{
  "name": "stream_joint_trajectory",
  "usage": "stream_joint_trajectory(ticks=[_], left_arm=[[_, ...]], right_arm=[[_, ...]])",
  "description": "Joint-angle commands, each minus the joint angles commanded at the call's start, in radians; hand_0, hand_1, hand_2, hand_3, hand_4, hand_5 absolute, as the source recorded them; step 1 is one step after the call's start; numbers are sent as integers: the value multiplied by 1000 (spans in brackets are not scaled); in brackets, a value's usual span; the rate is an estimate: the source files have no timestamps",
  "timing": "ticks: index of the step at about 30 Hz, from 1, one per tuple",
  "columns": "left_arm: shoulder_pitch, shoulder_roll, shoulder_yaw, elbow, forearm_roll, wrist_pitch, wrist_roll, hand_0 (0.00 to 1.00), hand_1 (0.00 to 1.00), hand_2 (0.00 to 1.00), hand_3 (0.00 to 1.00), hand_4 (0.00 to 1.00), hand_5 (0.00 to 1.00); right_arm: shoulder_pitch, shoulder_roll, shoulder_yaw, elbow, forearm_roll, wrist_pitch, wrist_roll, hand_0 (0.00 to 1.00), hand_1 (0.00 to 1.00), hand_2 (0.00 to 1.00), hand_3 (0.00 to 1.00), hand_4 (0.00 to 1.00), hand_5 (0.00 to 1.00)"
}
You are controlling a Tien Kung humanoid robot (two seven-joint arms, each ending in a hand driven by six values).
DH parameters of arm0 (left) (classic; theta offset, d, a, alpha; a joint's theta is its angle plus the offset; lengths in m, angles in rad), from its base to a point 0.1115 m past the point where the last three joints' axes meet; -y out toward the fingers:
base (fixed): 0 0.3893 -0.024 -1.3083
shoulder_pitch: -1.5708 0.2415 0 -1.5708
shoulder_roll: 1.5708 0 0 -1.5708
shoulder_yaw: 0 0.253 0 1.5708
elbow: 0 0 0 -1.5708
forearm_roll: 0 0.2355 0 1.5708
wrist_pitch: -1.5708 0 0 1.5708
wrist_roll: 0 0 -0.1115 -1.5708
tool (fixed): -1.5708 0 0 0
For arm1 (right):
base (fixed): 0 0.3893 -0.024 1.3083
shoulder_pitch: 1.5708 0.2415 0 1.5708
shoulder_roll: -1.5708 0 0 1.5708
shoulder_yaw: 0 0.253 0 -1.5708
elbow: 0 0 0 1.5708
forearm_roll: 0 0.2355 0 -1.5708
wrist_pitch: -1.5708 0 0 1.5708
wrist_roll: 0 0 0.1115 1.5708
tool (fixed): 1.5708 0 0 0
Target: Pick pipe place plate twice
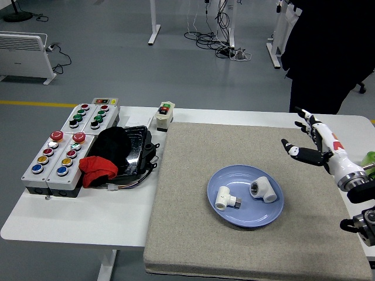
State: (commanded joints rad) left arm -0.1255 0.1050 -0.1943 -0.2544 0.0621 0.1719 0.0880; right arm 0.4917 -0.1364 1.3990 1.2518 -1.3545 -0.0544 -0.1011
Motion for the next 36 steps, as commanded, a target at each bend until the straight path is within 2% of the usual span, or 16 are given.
stream_joint_trajectory(ticks=[1, 2, 7, 8, 14, 19, 20, 36], left_arm=[[0, 0, 0, 0, 1, 0, 0, 624, 587, 533, 588, 270, 998], [0, 0, -1, 0, 1, 0, 0, 623, 587, 534, 589, 273, 998], [0, 0, -1, 0, 3, -1, 1, 623, 587, 534, 589, 273, 998], [0, 0, -2, 0, 4, -1, 1, 622, 586, 533, 589, 274, 998], [1, 0, -4, 0, 8, -1, 2, 622, 587, 533, 588, 274, 998], [-1, 0, -3, 0, 8, -1, 3, 622, 587, 533, 588, 274, 998], [-1, 0, -4, 0, 9, -1, 3, 624, 587, 533, 588, 274, 998], [-1, 1, -7, -1, 15, -2, 5, 624, 589, 533, 587, 274, 998]], right_arm=[[-2, 0, 11, 1, 39, -6, -5, 930, 864, 969, 917, 645, 343], [-6, 1, 22, 1, 85, -13, -6, 893, 832, 918, 881, 624, 426], [-39, 9, 97, 9, 292, -48, 10, 893, 832, 918, 881, 624, 426], [-44, 10, 104, 10, 331, -51, 16, 882, 830, 910, 886, 587, 529], [-79, 12, 125, 10, 592, -61, 56, 880, 827, 912, 890, 580, 539], [-103, 17, 140, 7, 777, -48, 92, 880, 827, 912, 890, 580, 539], [-107, 17, 144, 6, 784, -45, 96, 878, 828, 912, 895, 573, 576], [-154, 28, 183, 6, 757, -43, 93, 882, 830, 914, 898, 565, 601]])
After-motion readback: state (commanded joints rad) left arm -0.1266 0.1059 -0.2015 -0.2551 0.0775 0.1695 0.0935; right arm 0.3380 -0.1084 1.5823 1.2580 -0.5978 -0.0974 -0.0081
